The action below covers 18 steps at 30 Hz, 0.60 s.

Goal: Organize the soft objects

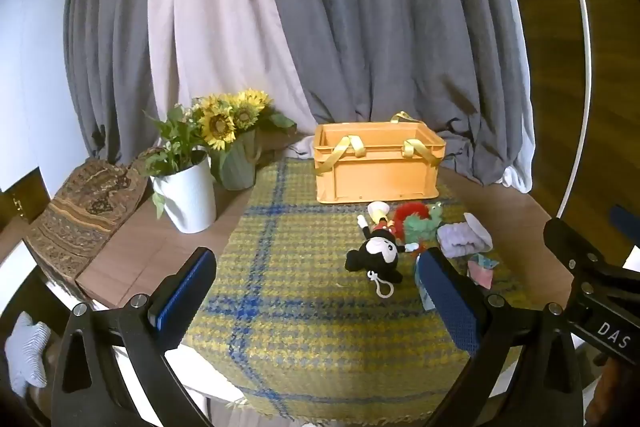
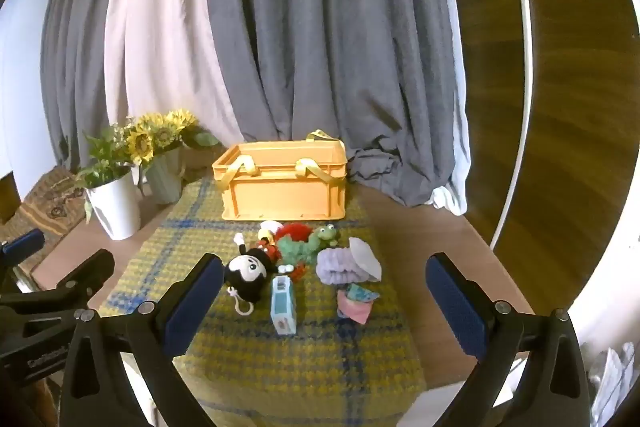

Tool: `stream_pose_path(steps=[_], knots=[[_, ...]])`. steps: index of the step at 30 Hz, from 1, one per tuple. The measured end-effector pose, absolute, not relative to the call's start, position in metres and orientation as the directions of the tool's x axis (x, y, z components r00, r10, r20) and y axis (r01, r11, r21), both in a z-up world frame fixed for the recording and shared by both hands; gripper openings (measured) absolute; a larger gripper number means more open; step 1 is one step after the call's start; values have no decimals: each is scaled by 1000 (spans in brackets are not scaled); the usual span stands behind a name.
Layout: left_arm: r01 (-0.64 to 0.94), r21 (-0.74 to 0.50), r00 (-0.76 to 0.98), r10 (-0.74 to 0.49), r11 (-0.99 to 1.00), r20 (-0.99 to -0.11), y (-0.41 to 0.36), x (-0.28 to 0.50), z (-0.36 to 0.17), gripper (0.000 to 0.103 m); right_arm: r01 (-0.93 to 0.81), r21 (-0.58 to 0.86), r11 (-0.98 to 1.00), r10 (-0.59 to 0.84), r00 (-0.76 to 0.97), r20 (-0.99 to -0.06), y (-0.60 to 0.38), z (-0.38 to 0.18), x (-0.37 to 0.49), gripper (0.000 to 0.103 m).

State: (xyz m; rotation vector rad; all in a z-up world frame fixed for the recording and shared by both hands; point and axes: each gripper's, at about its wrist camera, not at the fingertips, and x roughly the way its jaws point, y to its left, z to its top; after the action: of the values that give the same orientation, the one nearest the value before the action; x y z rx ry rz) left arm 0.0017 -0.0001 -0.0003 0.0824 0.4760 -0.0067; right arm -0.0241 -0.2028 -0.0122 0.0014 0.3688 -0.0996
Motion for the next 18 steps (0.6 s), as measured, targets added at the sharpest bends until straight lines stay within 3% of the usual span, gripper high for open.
stream_pose_path(steps=[3,4,18], knots=[[24,82,889,16,996,-458,-1,3,0,103,97,-2,995,-92,929,-360,-203,-12,-25,102],[22,81,908,14,996,-418,-3,-9,6,103,97,-7,995,-93,930,-356,-203,-11,-26,102],[10,89,912,28,996,-410,-3,-16,37,103,100,-8,995,-97,937,-336,-205,1,-49,102]])
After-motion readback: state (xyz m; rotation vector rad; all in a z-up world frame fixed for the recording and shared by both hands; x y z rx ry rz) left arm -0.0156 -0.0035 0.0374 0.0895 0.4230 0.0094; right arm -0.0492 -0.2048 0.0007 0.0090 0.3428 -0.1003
